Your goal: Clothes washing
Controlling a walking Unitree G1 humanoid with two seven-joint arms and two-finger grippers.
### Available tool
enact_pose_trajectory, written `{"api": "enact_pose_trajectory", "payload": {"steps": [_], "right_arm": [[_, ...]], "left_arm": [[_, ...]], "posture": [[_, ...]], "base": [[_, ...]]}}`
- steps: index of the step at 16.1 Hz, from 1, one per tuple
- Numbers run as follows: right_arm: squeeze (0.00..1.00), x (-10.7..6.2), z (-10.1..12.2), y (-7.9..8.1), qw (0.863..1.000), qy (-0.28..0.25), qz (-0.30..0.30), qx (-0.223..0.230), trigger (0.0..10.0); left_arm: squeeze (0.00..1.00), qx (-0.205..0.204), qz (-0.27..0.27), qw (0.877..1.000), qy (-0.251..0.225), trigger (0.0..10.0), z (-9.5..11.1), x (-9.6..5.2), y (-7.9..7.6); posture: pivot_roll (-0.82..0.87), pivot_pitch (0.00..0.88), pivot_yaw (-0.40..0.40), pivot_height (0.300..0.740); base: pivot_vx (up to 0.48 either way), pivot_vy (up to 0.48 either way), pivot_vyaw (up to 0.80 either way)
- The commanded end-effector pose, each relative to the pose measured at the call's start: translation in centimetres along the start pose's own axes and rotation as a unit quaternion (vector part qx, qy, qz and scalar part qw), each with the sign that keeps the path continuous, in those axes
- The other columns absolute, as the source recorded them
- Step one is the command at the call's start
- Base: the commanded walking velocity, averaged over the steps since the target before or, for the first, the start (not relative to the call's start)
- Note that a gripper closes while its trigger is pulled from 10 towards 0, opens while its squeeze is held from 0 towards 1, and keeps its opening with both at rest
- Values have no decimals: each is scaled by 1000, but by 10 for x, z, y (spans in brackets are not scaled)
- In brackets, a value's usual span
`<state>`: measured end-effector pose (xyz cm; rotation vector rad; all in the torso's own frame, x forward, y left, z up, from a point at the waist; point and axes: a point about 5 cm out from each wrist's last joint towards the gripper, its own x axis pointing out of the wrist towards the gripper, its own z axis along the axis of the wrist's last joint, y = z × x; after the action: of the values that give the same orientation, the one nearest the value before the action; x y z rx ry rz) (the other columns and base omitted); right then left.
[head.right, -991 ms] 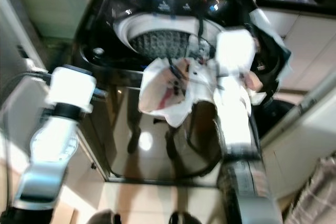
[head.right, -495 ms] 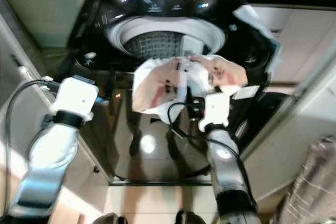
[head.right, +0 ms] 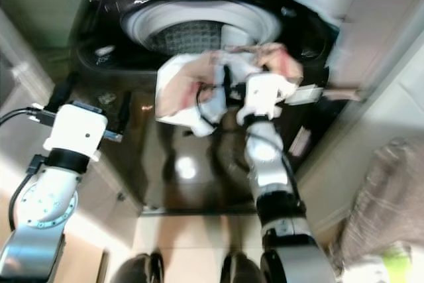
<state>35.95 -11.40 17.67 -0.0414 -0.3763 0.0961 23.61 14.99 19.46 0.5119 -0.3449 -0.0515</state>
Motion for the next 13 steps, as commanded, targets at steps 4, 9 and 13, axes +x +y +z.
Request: {"api": "enact_pose_trajectory", "payload": {"steps": [4,9,13], "right_arm": [[0,58,57,11,997,-82,-1,-2,10000],[0,90,117,-2,985,-169,10,-38,10000],[0,24,77,-1,979,-200,26,-33,10000]], "left_arm": [[0,3,-15,1000,-4,10000,3,2,-1],[0,-13,0,999,-41,10000,4,39,-10],[0,-30,-21,999,-28,10000,-4,34,-17]], "posture": [[174,206,47,740],[79,58,27,740],[33,123,44,740]], "base": [[0,0,0],[0,0,0],[0,0,0]]}}
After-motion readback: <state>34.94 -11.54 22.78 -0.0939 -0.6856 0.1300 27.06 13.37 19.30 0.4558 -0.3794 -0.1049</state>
